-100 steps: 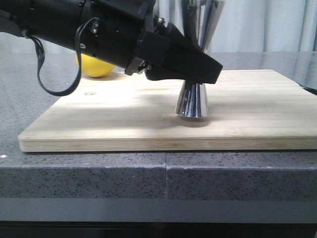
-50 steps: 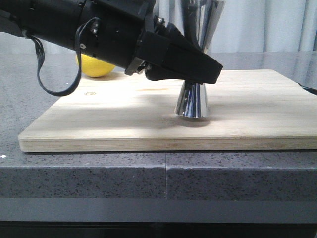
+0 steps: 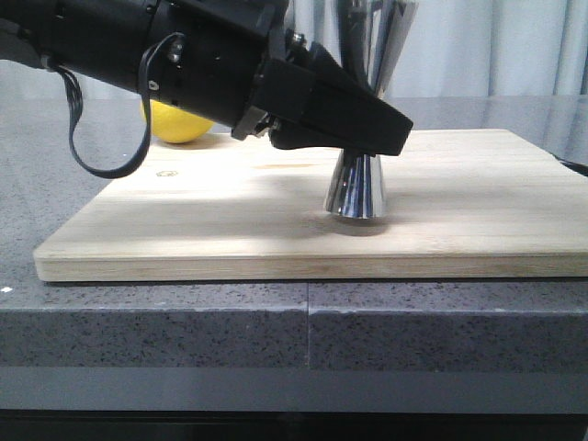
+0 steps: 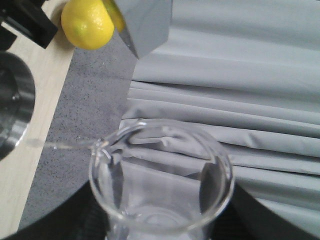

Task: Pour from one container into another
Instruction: 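Tilt the beaker with the right gripper, pouring liquid into the jigger cup, then lower the beaker onto the board with the right gripper and release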

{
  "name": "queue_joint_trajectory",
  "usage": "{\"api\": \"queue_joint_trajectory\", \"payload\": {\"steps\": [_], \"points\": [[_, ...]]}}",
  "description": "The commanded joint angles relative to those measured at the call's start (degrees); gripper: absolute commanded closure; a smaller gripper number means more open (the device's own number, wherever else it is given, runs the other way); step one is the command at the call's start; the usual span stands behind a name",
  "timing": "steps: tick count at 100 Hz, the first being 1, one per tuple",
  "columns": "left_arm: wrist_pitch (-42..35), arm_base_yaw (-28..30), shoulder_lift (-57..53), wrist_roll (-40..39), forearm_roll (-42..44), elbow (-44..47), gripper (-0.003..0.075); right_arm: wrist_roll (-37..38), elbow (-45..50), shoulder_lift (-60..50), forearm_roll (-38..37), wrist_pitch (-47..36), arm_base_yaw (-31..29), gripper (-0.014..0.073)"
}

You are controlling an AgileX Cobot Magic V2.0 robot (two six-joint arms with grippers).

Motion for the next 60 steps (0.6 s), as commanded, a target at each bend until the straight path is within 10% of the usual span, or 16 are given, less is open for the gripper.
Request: {"api": "queue_joint_trajectory", "payload": {"steps": [1, 60], "points": [[-2.9, 0.0, -3.2, -0.4, -1.8, -1.9, 0.0662, 0.0, -2.1, -1.0, 2.1, 1.3, 0.0, 0.0342], [-3.0, 0.0, -3.2, -0.4, -1.8, -1.9, 0.0662, 0.1, -2.1, -1.0, 35.2, 7.7, -1.0, 0.0342]]}}
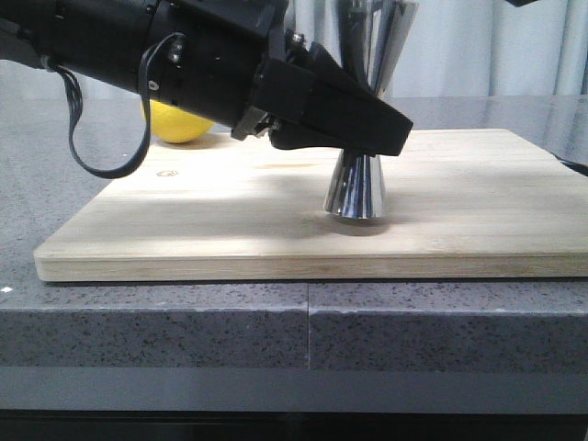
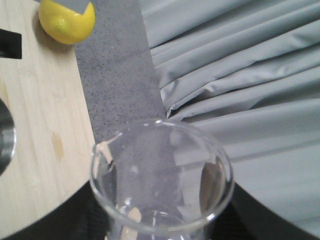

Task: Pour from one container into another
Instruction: 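Lower the beaker onto the board with the right gripper and release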

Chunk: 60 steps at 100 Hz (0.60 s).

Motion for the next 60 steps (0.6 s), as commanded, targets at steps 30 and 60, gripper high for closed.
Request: {"api": "queue_joint_trajectory", "payload": {"steps": [30, 60], "points": [[-3.0, 0.0, -3.2, -0.4, -1.8, -1.9, 0.0662, 0.4, -2.1, -0.7, 14.8, -9.9, -12.0, 0.0342], [-3.0, 0.0, -3.2, -0.4, -1.8, -1.9, 0.0662, 0.4, -2.1, 5.1, 38.9, -25.9, -24.7, 0.0342]]}}
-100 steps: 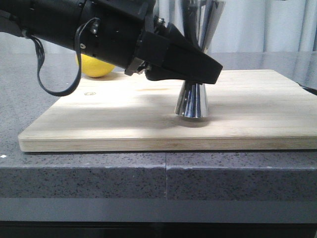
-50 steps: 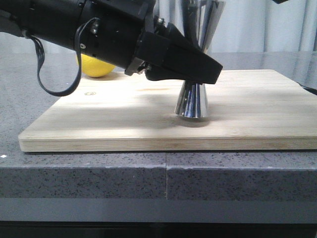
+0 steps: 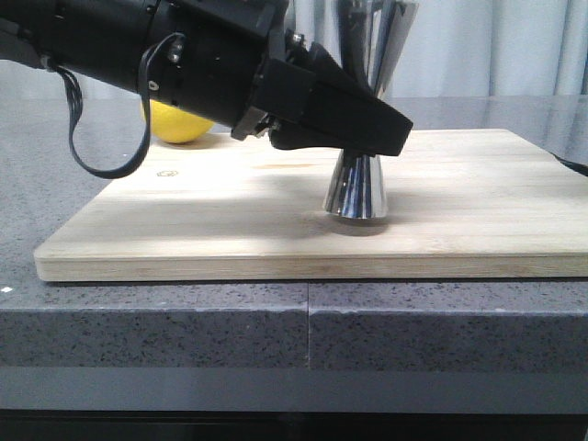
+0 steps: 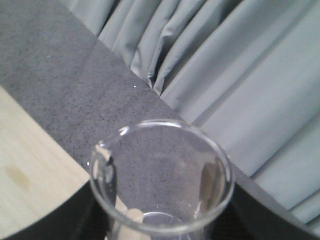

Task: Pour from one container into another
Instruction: 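Lower the beaker onto the board with the right gripper and release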

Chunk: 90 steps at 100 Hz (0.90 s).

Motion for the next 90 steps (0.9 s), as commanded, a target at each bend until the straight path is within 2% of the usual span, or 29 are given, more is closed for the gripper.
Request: {"api": "queue_joint_trajectory", "payload": {"steps": [1, 24, 37, 90], "points": [[-3.0, 0.0, -3.2, -0.4, -1.8, -1.9, 0.0662, 0.2, -2.1, 1.3, 7.9, -8.4, -2.9, 0.0342], [-3.0, 0.0, -3.2, -0.4, -1.8, -1.9, 0.0662, 0.6, -2.1, 8.4, 12.6, -15.7, -4.5, 0.0342], [-3.0, 0.0, -3.2, -0.4, -1.8, -1.9, 0.0662, 4.5, -2.1, 12.6, 12.7, -18.9, -4.7, 0.0342], [-3.0, 0.0, -3.2, -0.4, -1.8, -1.9, 0.0662, 6.5, -0.9, 23.4, 12.7, -27.6, -4.8, 0.0342]]}}
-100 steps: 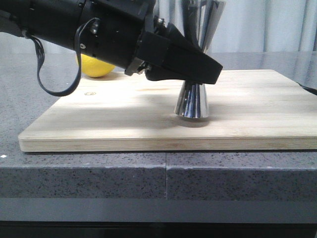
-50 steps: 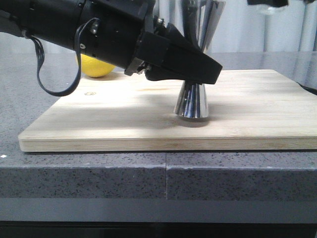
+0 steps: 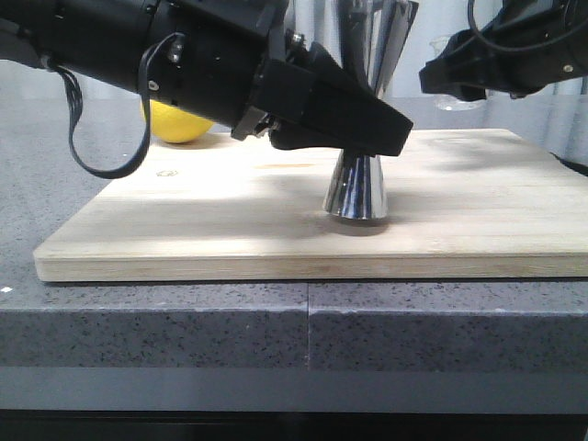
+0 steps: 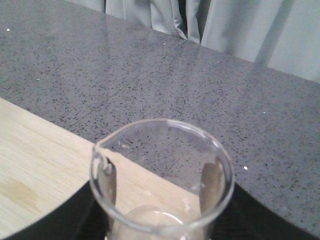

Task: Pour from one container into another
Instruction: 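Lower the beaker onto the board with the right gripper and release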

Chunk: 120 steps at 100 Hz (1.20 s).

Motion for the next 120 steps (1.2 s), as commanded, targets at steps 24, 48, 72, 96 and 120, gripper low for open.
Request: {"api": "queue_joint_trajectory", "payload": {"steps": [24, 48, 72, 96, 120], "points": [[-3.0, 0.0, -3.2, -0.4, -1.8, -1.9, 0.0662, 1.3, 4.1, -0.7, 1.2, -11.6, -0.4, 0.0342], [-3.0, 0.0, -3.2, -0.4, -1.8, -1.9, 0.0662, 1.3, 6.1, -0.6, 1.2, -13.6, -1.3, 0.0342], [-3.0, 0.0, -3.2, -0.4, -1.8, -1.9, 0.0662, 1.3, 6.1, 0.9, 0.9, -13.6, -1.7, 0.0342], [-3.0, 0.0, -3.2, -0.4, -1.8, -1.9, 0.0662, 1.3, 6.1, 2.3, 0.9, -14.5, -1.7, 0.0342], [-3.0, 0.0, -3.2, -0.4, -1.8, -1.9, 0.0662, 1.3, 6.1, 2.8, 0.9, -14.7, -1.7, 0.0342]]}}
